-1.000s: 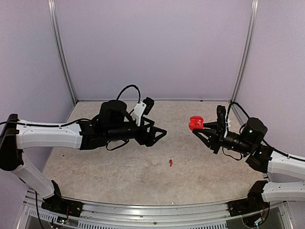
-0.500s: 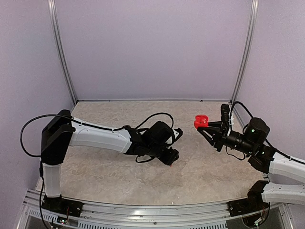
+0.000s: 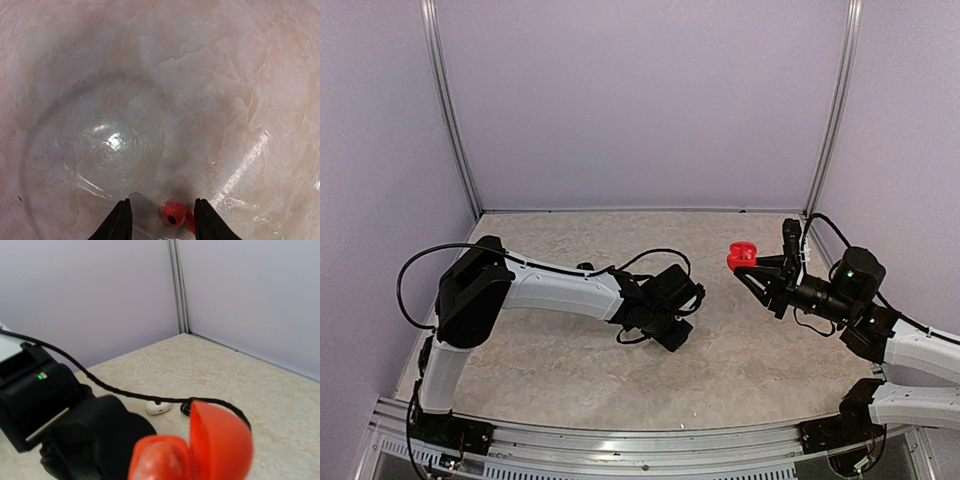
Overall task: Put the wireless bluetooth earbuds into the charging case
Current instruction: Move the left earbud to the center of the board, then pick up the left earbud from the center of the board.
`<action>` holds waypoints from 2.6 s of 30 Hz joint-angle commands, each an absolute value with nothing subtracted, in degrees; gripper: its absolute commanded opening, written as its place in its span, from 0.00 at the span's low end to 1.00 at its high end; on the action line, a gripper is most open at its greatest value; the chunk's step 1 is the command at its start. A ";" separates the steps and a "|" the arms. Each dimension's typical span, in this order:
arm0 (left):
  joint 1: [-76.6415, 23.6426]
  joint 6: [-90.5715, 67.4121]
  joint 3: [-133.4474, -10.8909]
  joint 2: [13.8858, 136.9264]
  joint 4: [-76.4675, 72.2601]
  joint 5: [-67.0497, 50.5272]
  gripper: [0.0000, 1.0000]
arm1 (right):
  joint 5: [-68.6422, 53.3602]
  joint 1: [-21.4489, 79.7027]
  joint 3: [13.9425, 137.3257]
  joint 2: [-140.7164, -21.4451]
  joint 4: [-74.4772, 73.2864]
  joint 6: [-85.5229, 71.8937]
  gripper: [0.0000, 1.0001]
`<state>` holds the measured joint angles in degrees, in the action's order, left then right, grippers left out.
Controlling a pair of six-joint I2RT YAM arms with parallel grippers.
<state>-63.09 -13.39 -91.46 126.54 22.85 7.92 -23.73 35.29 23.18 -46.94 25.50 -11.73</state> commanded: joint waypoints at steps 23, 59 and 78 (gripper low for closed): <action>-61.52 -11.67 -71.68 111.88 33.01 2.84 0.14 | -26.01 34.63 24.05 -49.94 27.17 -12.14 0.00; -62.71 -10.58 -74.71 111.42 49.42 6.38 0.31 | -27.04 34.62 24.79 -49.93 25.64 -11.32 0.00; -63.37 -9.84 -75.19 112.21 48.92 7.46 0.21 | -27.16 34.60 24.79 -50.05 25.49 -11.43 0.00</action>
